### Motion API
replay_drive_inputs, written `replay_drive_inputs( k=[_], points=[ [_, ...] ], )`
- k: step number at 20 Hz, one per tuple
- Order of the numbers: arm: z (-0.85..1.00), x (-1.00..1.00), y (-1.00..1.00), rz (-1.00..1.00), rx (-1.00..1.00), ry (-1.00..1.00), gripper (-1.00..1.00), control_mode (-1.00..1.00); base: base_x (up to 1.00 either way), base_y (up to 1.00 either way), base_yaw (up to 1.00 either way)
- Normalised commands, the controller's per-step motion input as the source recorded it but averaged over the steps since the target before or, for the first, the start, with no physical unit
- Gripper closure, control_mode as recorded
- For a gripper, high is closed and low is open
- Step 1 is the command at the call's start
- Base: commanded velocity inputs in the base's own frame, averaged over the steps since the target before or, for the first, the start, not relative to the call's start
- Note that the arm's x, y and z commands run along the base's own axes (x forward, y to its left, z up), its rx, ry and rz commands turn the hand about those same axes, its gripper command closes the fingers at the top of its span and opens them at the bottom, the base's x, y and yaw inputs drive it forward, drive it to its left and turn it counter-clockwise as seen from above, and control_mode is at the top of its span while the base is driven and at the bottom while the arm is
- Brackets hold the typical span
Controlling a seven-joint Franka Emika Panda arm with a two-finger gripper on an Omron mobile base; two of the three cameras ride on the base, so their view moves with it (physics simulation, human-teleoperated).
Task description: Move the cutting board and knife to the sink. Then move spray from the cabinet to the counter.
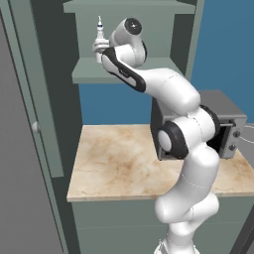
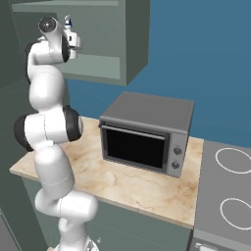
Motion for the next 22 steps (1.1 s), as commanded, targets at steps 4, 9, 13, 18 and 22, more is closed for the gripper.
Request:
replay_drive_inputs(
  k=[4, 9, 13, 18, 22],
  points=[
    [-0.06, 0.25, 0.08, 0.00, 0.00, 0.02, -1.00, -1.00, 0.00, 0.00, 0.00],
    [-0.06, 0.25, 0.09, 0.00, 0.00, 0.02, -1.00, -1.00, 0.00, 0.00, 0.00],
    [-0.07, 0.24, 0.10, 0.00, 0.00, 0.01, -1.00, -1.00, 0.00, 0.00, 0.00],
    [-0.05, 0.27, 0.06, 0.00, 0.00, 0.00, -1.00, -1.00, 0.00, 0.00, 0.00],
    [-0.03, 0.24, 0.01, 0.00, 0.00, 0.00, -1.00, -1.00, 0.00, 0.00, 0.00]
  ],
)
